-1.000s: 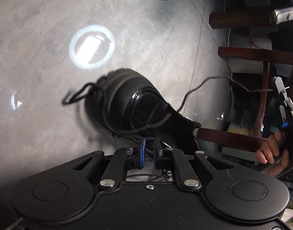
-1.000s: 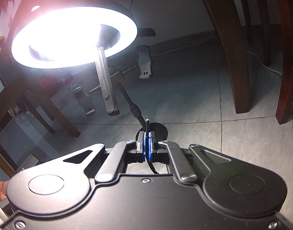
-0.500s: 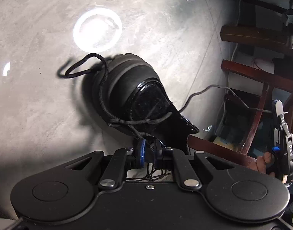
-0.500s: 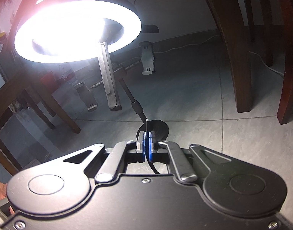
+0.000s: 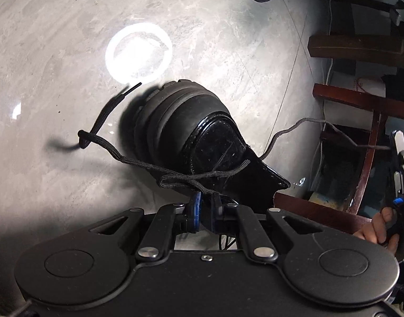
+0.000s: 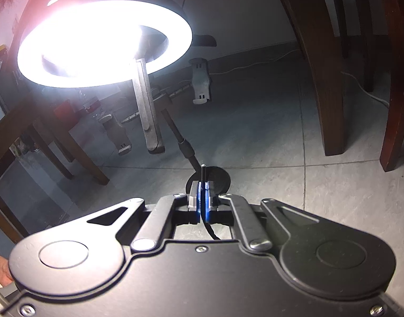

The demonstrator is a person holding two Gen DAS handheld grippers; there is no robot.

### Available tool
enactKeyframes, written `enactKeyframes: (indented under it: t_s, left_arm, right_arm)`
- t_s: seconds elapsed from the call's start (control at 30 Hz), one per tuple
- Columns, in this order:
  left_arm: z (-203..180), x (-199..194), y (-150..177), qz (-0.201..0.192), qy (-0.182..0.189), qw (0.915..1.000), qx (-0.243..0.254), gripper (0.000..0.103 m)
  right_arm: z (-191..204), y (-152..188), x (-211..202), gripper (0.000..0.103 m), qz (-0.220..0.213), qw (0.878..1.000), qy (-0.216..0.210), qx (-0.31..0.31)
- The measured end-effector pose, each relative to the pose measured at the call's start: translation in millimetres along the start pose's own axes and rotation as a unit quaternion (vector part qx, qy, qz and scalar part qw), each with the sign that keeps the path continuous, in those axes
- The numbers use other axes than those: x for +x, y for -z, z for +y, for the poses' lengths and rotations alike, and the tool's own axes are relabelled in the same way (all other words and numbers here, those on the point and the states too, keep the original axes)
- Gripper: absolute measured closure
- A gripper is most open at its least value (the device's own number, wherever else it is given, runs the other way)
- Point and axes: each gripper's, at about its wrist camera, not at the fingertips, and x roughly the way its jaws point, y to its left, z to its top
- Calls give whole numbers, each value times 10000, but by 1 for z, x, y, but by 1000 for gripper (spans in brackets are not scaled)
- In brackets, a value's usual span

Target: Lace up shoes with both hands

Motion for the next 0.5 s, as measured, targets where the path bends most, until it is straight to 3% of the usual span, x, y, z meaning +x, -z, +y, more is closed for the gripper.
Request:
enactKeyframes:
  t_s: [0.17, 0.27, 0.43, 0.5]
  left_arm:
    - [-11, 7, 5, 374, -302, 9976, 491, 96]
    - [-12, 10, 7, 492, -369, 9965, 559, 96]
    - [-3, -7, 0, 144, 271, 9995, 78, 96]
    - [-2, -11, -2, 0, 270, 9996, -90, 95]
  right_arm:
    - [-12, -11, -12, 99, -592, 9969, 521, 42]
    - [-17, -11, -12, 99, -533, 9966, 623, 125]
    - [-12, -4, -5, 99, -251, 9979, 590, -6]
    - [-11, -3, -2, 99, -150, 9984, 547, -30]
